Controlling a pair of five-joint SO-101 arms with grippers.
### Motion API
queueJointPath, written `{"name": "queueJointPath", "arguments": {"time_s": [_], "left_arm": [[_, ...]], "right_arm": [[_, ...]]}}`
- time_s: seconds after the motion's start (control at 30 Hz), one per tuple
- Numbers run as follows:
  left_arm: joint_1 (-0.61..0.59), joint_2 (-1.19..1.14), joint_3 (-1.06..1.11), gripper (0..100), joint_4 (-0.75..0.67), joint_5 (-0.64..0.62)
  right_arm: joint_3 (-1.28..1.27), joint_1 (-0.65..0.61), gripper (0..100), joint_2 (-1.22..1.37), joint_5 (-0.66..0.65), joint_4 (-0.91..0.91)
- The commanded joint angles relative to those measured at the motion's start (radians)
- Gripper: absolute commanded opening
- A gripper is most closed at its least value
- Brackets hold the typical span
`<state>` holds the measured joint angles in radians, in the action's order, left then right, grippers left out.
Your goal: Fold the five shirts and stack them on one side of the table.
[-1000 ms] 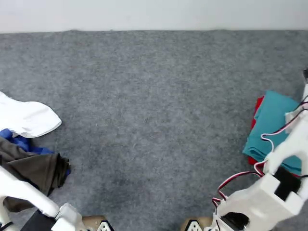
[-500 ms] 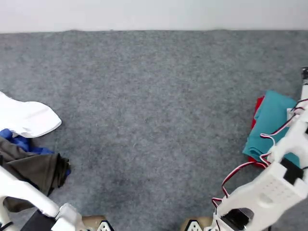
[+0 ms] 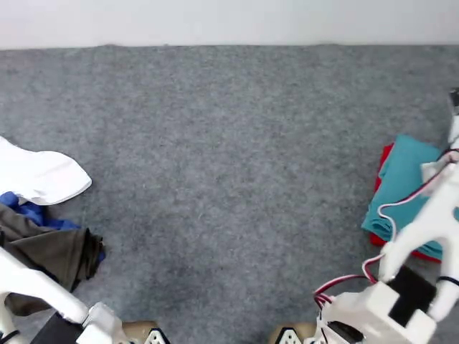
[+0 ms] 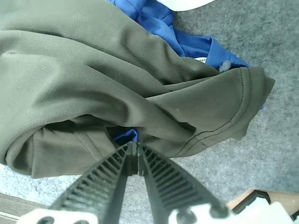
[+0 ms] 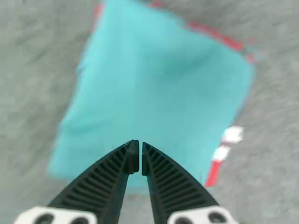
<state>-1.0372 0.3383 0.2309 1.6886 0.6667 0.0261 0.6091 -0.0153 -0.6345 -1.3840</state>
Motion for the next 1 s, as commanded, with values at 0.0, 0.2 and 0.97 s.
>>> {"name": "queueJointPath", "arguments": {"time_s": [0.0, 0.2, 0.97], "left_arm": [[0.000, 0.011, -0.007, 3, 0.006, 0.005], [0.000, 0.000, -0.005, 21, 0.014, 0.006], [0.308, -0.637, 0.119, 3, -0.367, 0.055]], "right_arm": [[0.034, -0.048, 0.9, -0.062, 0.002, -0.180], [0.032, -0.056, 0.9, -0.064, 0.104, -0.346], [-0.207, 0.033, 0.9, -0.387, 0.152, -0.410]]}}
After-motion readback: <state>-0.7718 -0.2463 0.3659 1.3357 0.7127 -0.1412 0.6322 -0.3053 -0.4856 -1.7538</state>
